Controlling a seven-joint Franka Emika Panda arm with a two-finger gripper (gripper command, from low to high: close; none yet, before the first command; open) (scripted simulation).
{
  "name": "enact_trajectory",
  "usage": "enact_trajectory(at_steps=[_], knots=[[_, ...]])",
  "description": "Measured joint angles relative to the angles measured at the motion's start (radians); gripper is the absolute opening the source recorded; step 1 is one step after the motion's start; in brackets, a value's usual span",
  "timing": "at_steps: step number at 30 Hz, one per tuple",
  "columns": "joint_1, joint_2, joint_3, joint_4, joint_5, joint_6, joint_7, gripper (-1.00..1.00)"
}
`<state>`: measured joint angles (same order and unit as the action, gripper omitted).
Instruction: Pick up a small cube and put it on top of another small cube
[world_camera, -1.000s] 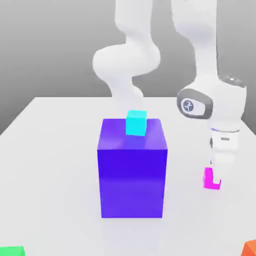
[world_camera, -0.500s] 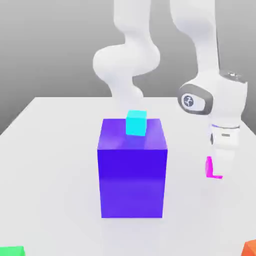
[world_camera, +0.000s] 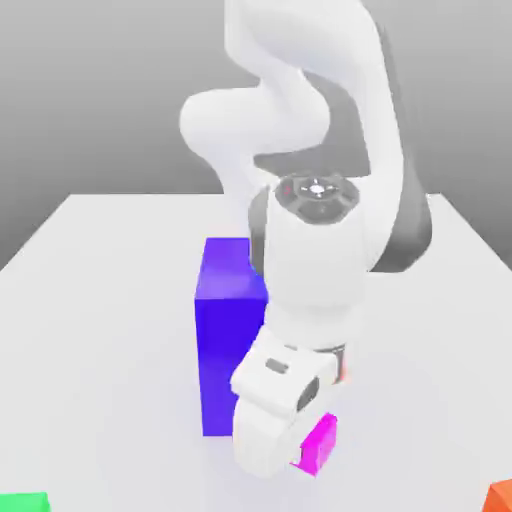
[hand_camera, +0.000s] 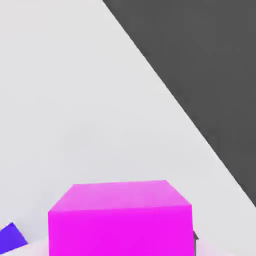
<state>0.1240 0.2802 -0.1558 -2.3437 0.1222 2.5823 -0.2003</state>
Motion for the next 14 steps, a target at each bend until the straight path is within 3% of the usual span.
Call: enact_trajectory(at_steps=[6,9,10,14], knots=[[-0.177,0.067,-0.097,0.157,0.036,-0.082,-0.152,-1.0],[-0.279,0.186,-0.102,0.248,0.085,-0.049,-0.236,-1.0],[-0.298,0.221,-0.095,0.262,0.099,-0.027,-0.252,1.0],[-0.298,0.221,-0.095,0.262,0.099,-0.027,-0.252,1.0]])
